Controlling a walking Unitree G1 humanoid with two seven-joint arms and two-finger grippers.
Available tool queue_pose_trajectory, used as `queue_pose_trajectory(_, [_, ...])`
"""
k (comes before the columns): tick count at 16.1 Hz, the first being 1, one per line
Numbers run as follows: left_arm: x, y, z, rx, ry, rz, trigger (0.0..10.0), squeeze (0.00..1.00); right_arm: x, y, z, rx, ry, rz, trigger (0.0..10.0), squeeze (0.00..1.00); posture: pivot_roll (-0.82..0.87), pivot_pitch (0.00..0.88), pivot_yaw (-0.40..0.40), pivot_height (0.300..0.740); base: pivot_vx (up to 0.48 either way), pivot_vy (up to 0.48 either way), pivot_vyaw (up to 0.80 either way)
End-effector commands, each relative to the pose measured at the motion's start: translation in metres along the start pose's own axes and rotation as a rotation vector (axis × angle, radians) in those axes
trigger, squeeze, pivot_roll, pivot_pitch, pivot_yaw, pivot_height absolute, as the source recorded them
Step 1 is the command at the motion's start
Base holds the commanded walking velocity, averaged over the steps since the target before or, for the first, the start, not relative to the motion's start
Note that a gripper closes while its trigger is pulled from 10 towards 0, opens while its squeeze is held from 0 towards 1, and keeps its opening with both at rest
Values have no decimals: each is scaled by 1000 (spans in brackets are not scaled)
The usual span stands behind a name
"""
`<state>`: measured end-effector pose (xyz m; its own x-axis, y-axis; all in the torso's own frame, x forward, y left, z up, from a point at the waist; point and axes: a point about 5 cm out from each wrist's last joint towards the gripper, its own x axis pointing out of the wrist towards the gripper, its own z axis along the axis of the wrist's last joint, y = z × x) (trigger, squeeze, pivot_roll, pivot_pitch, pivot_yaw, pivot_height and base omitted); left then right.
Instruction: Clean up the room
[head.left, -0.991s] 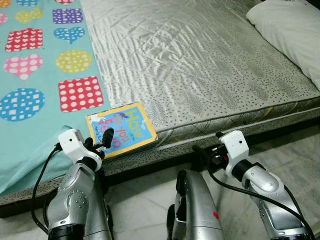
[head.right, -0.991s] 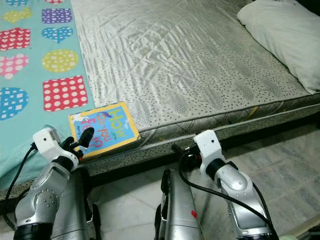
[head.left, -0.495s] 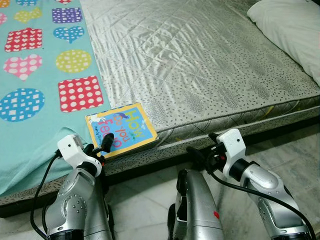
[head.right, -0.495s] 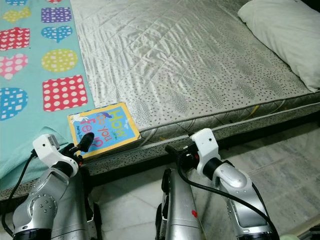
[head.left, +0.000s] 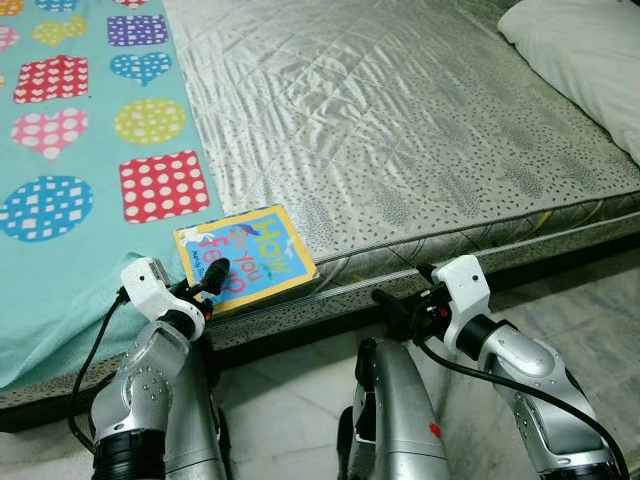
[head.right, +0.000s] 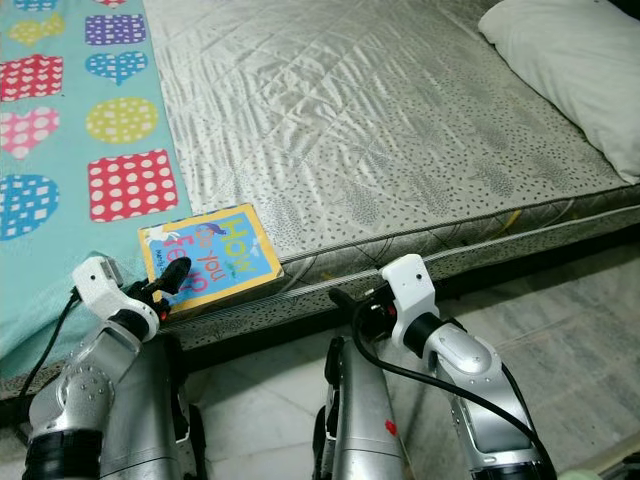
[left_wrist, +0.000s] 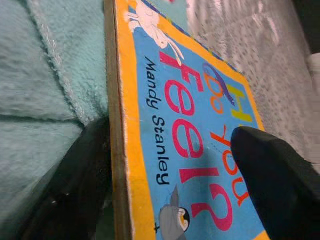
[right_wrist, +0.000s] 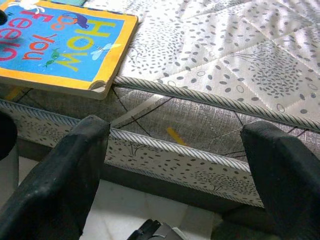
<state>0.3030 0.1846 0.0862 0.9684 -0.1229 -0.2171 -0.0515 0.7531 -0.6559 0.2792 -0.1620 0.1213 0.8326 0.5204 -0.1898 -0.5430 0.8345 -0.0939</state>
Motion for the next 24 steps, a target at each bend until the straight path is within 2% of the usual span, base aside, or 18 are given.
queue_pose_trajectory(1, [2, -2, -22, -52, 106, -27, 0, 0, -2, 0, 5, -19, -17, -2, 10000, 0, -151, 223, -103, 508, 0, 0, 0])
queue_pose_trajectory(5, [4, -2, -29, -95, 153, -71, 0, 0, 1, -1, 6, -34, -21, -2, 10000, 0, -149, 218, -105, 508, 0, 0, 0])
queue_pose_trajectory(9, [6, -1, -30, -113, 159, -83, 0, 0, 3, -2, 7, -41, -31, -7, 10000, 0, -148, 214, -103, 508, 0, 0, 0])
queue_pose_trajectory(12, [6, -5, -30, -84, 151, -139, 0, 0, 4, -3, 8, -47, -35, -14, 10000, 0, -146, 207, -102, 508, 0, 0, 0])
queue_pose_trajectory(14, [6, -5, -29, -81, 141, -138, 0, 0, 5, -3, 8, -50, -36, -15, 10000, 0, -146, 204, -102, 508, 0, 0, 0])
queue_pose_trajectory(21, [7, -1, -19, -31, 15, -107, 0, 0, 8, -3, 8, -54, -46, -13, 10000, 0, -142, 192, -99, 508, 0, 0, 0])
queue_pose_trajectory(24, [4, -3, -10, 46, -81, -107, 0, 0, 9, -3, 8, -54, -50, -13, 10000, 0, -139, 186, -97, 508, 0, 0, 0])
